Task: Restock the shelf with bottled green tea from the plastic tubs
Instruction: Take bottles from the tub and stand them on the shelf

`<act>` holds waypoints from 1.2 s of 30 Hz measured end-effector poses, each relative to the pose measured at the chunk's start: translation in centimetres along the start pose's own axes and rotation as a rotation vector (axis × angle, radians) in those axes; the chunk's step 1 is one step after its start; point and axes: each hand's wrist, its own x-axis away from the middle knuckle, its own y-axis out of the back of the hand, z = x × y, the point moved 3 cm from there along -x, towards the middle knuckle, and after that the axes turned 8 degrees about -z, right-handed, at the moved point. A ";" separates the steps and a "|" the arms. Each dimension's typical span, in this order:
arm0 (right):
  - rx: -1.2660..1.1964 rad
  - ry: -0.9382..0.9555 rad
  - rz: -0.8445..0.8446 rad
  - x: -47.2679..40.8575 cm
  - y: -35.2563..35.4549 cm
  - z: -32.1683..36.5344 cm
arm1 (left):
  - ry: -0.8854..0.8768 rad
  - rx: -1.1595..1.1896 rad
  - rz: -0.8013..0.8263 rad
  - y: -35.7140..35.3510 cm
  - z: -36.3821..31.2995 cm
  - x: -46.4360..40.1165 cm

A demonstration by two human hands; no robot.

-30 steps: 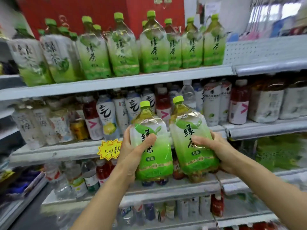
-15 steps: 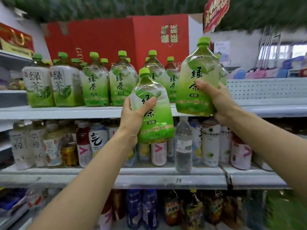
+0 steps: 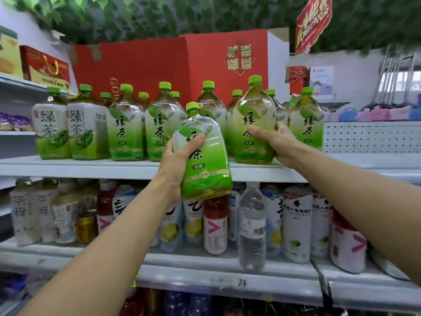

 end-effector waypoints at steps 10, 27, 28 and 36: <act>0.237 -0.105 0.075 -1.9 -0.1 -0.4 | -0.014 -0.032 -0.008 -0.2 0.2 0.2; 0.035 0.156 0.170 10.5 1.9 2.2 | -0.391 -0.137 0.115 -9.2 0.1 4.8; 0.043 0.182 0.128 10.2 2.9 2.4 | -0.379 -0.125 0.139 -10.2 0.1 4.2; 0.030 0.283 -0.175 5.4 9.9 3.7 | -0.658 -0.906 -0.027 -13.3 2.7 -0.1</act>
